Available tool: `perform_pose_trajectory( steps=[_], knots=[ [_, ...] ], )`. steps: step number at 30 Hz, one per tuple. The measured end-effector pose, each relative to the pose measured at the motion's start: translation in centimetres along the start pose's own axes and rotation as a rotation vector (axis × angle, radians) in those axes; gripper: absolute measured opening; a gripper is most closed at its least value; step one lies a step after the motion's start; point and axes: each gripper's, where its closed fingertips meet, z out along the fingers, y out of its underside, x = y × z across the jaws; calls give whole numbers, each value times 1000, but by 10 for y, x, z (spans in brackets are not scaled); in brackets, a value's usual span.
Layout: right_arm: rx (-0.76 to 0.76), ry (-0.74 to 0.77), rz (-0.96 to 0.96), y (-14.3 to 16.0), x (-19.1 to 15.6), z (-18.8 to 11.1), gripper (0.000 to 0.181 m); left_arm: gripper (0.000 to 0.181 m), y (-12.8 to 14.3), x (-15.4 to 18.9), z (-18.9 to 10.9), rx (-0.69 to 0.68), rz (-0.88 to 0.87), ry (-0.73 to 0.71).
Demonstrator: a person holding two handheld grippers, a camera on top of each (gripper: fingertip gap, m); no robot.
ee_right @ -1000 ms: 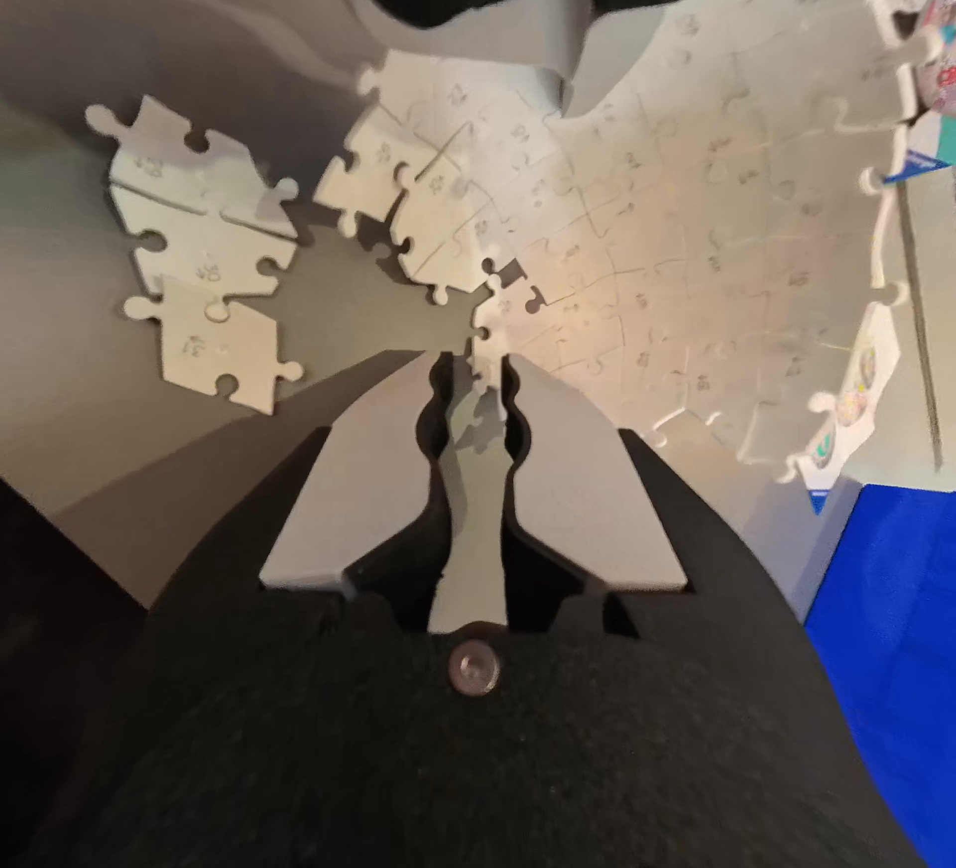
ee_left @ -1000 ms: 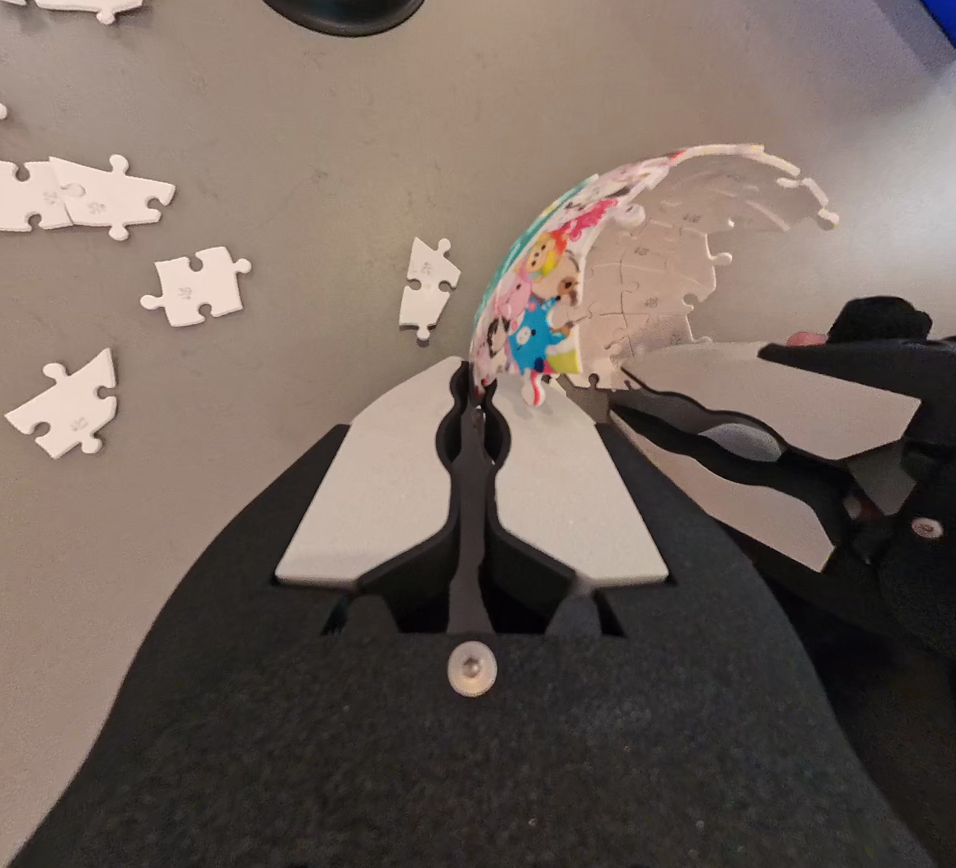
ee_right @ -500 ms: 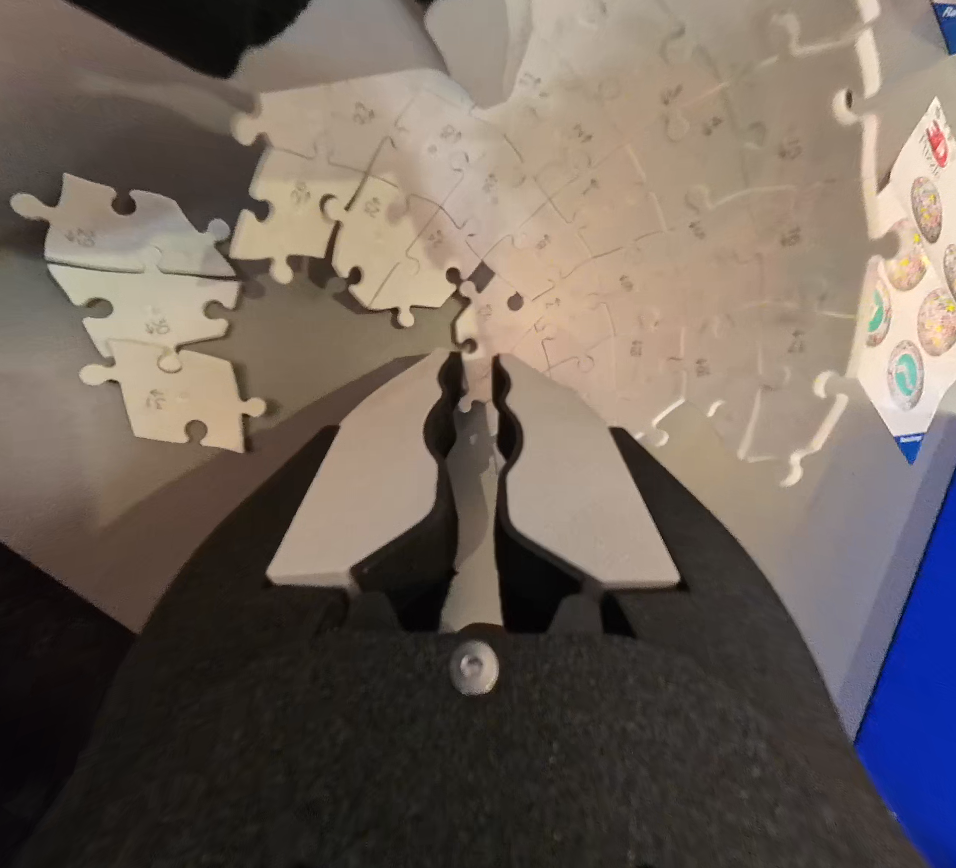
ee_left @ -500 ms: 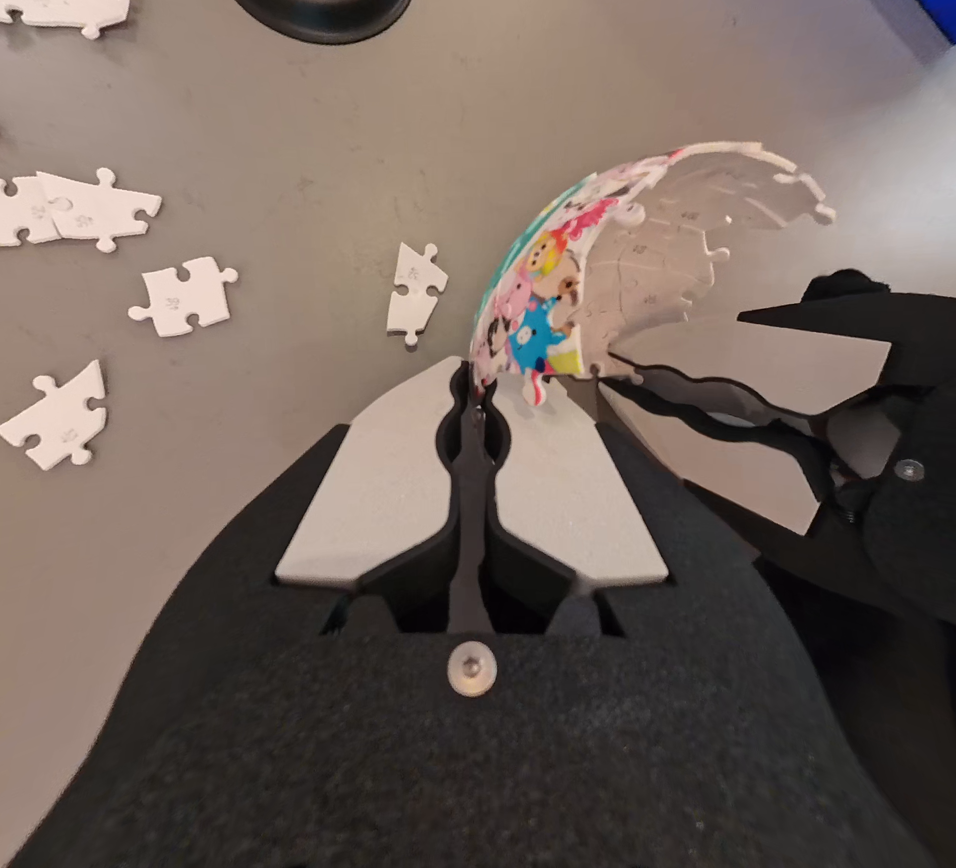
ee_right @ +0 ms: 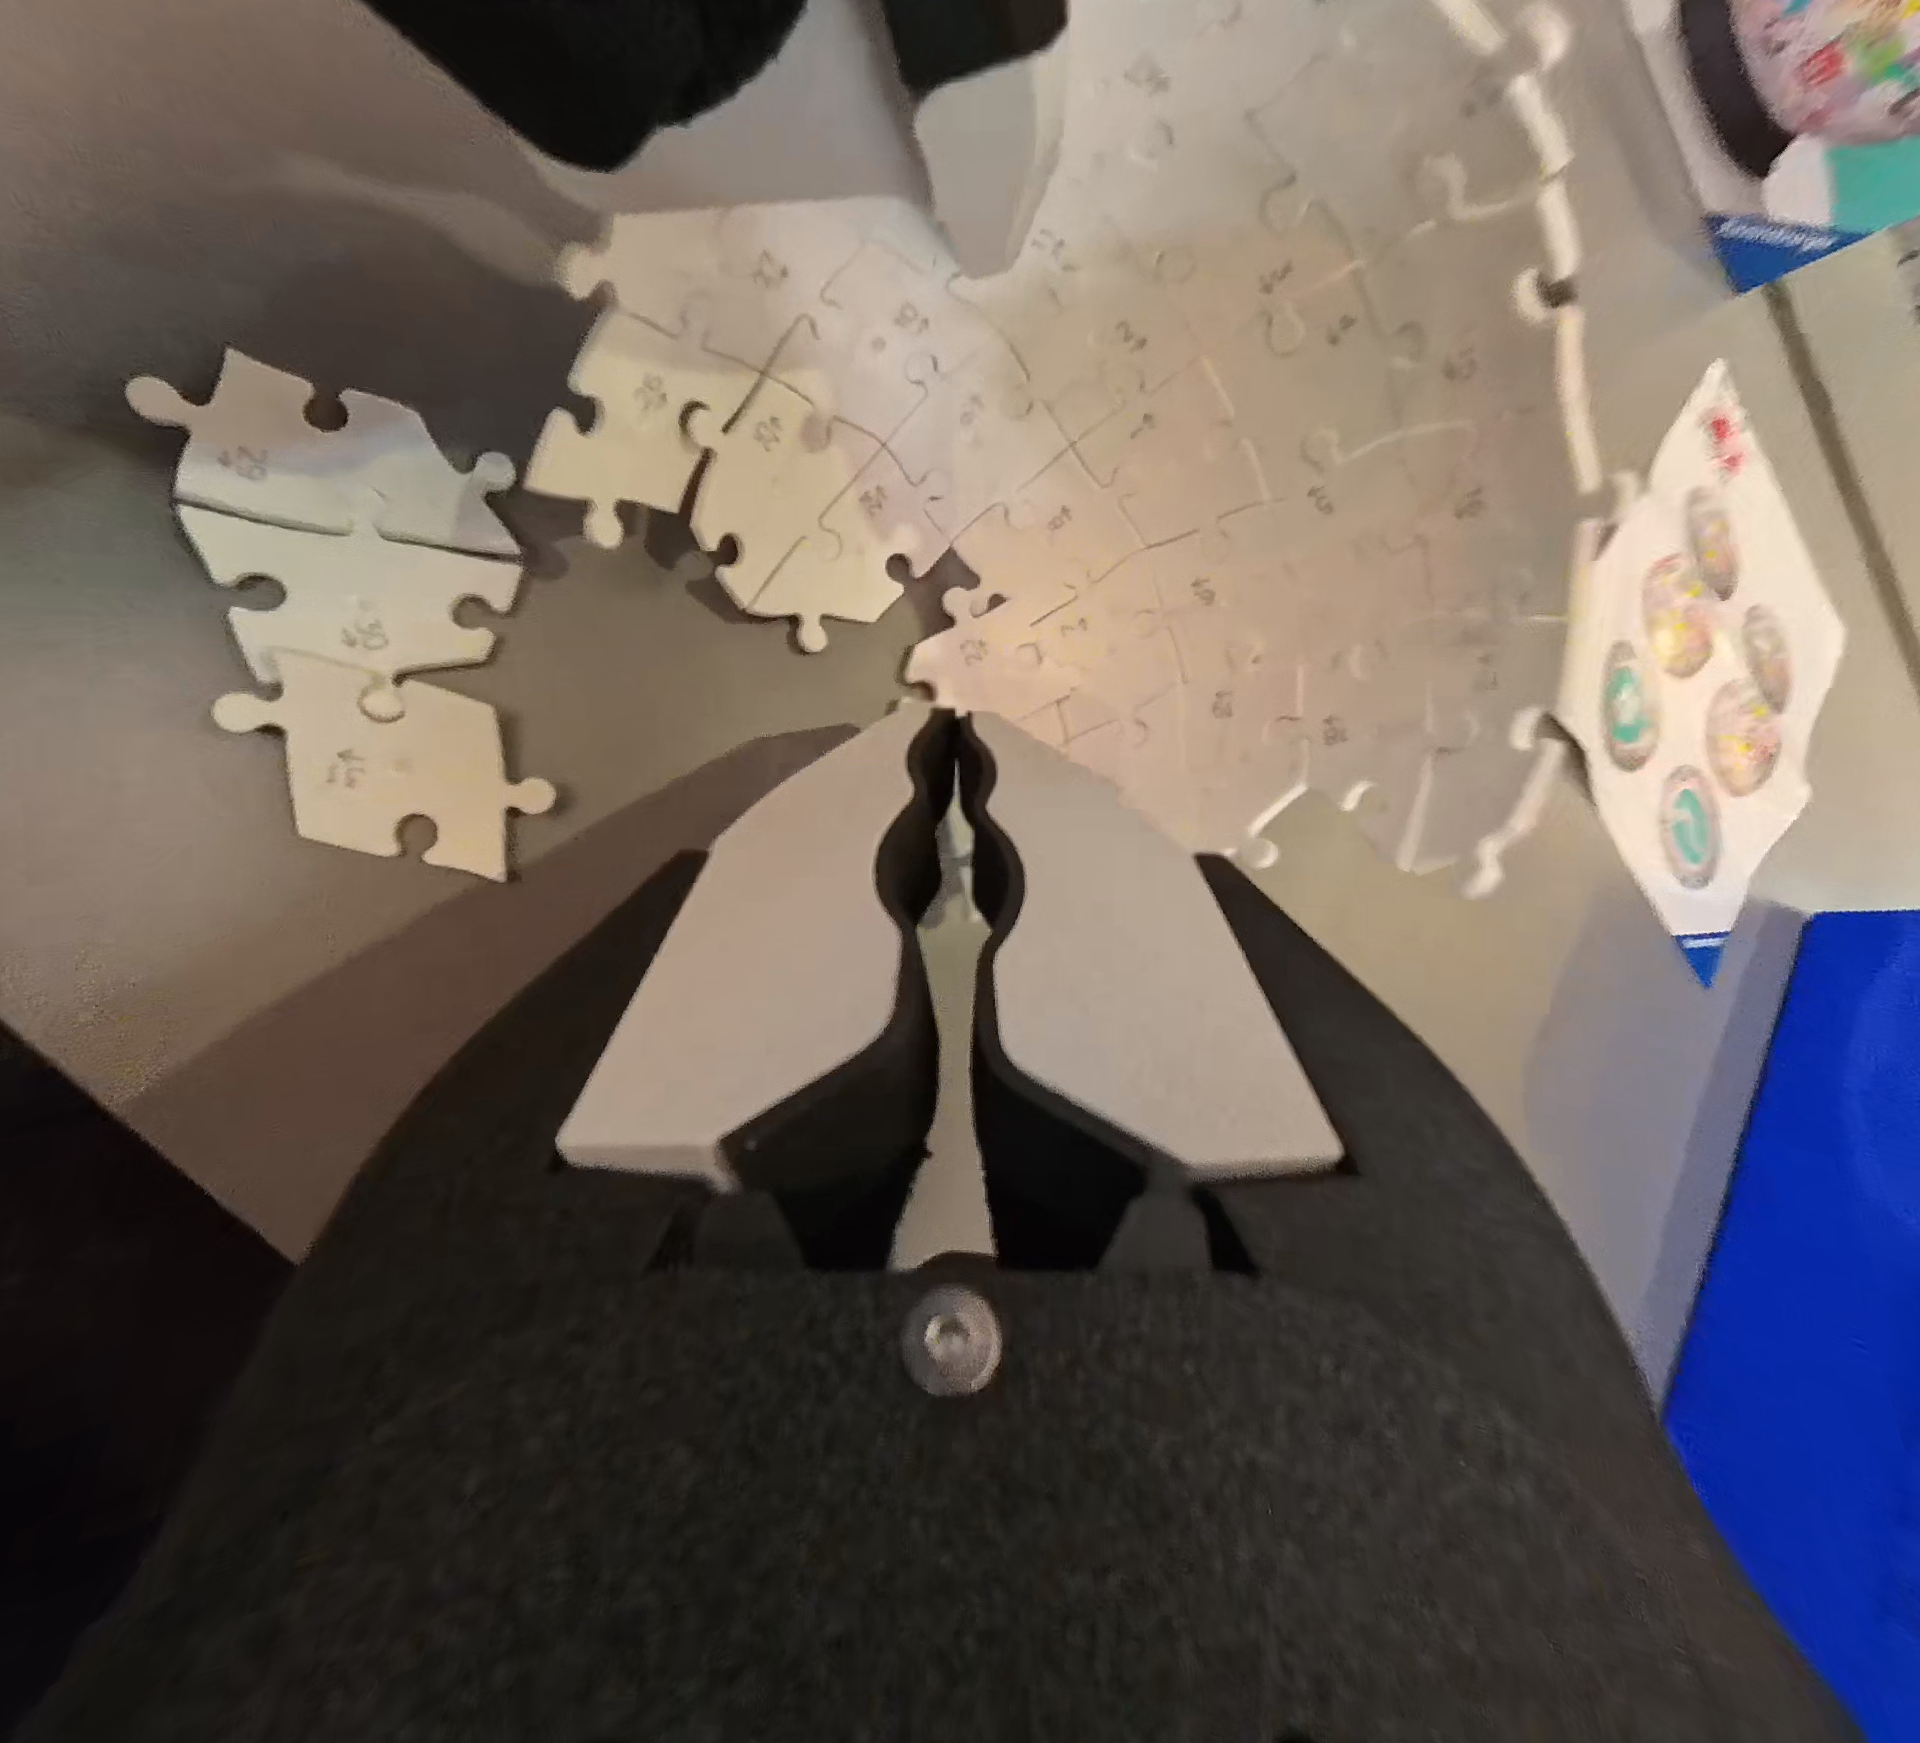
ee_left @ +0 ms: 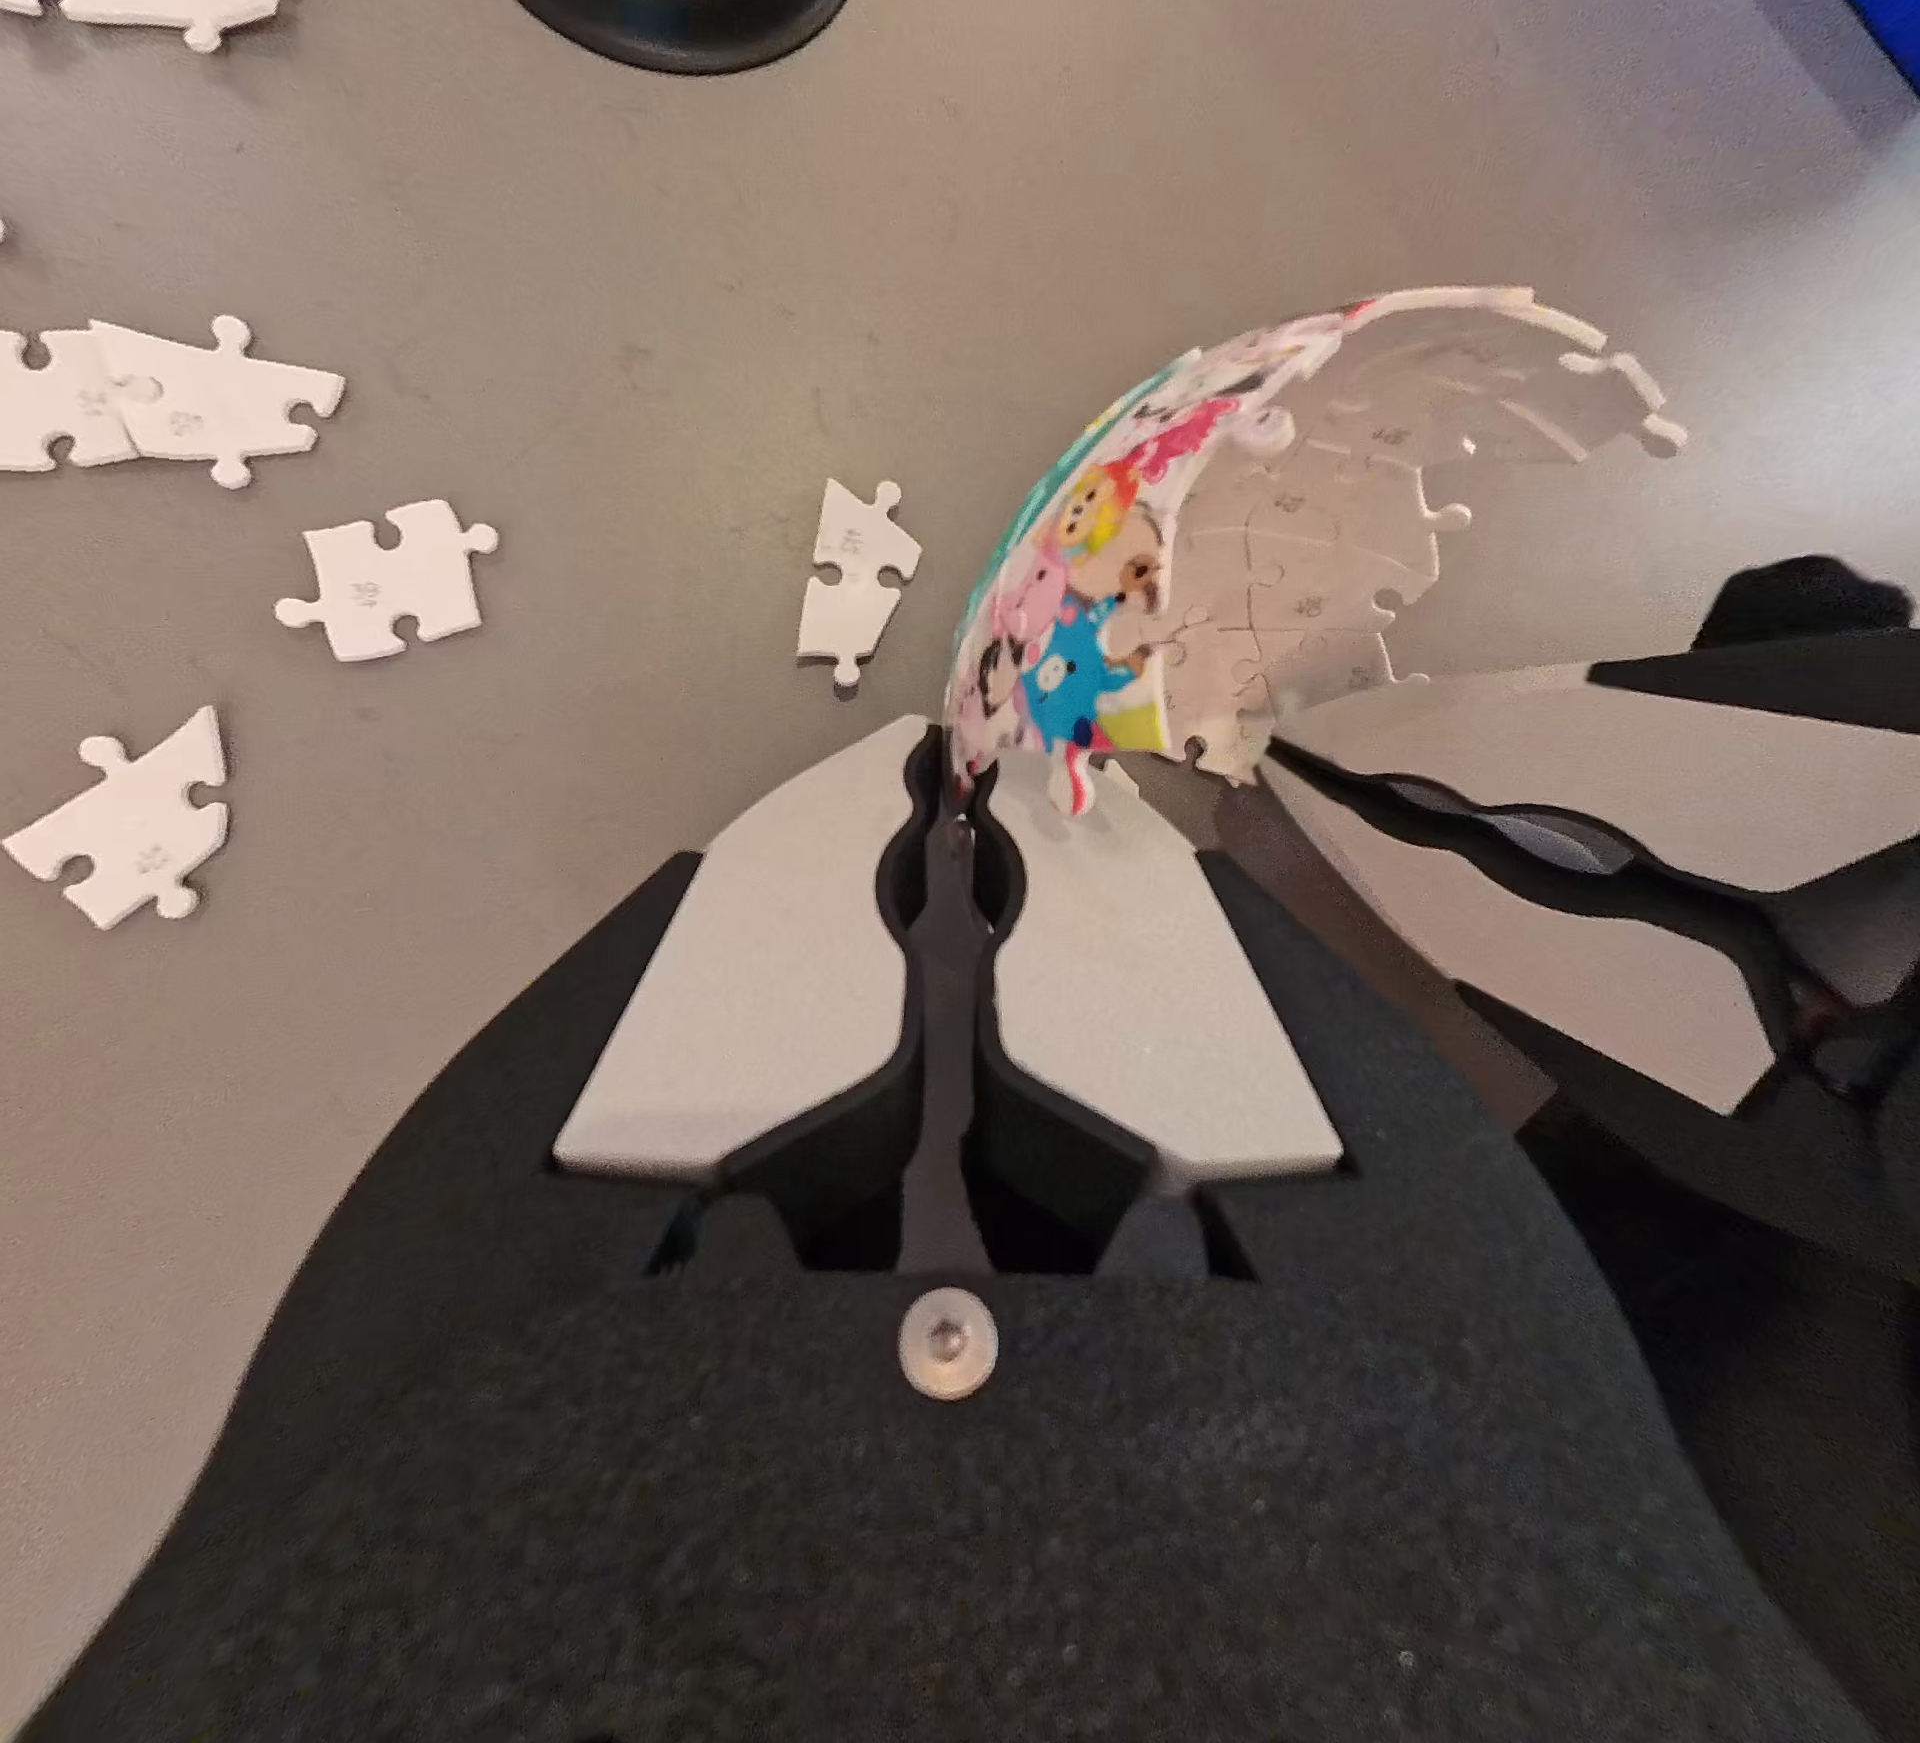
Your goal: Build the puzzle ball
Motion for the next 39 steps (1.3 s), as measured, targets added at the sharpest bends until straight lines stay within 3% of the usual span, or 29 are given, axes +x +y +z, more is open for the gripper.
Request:
perform_pose_trajectory(
  steps=[1, 4, 9, 13, 19, 21, 27, 30, 39],
  knots=[
    [8, 9, -3, -2, 2, -2, 2, 2, 0, 0, 0, 0, 0, 0],
    [-38, -52, 70, 2, -1, 1, 38, 3, 0, 0, 0, 0, 0, 0],
    [-75, -107, 126, 5, -8, 7, 57, 2, 0, 1, 0, 2, 4, 4],
    [-86, -90, 127, 8, -7, 9, 27, 3, 0, 2, 0, 3, 6, 7],
    [-74, -82, 125, 8, -4, 10, 18, 3, 0, 2, 1, 2, 9, 5],
    [-46, -84, 123, 5, -3, 8, 0, 2, 0, 2, 1, 2, 7, 7],
    [-42, -80, 82, 6, -3, 7, 0, 2, 0, 1, 1, 0, 3, 11],
    [-42, -80, 64, 4, -4, 8, 34, 2, 0, 2, 1, 1, 9, 10],
    [-81, -133, 141, 6, -5, 13, 20, 3, 0, 6, 2, -1, 28, 16]
  ],
)
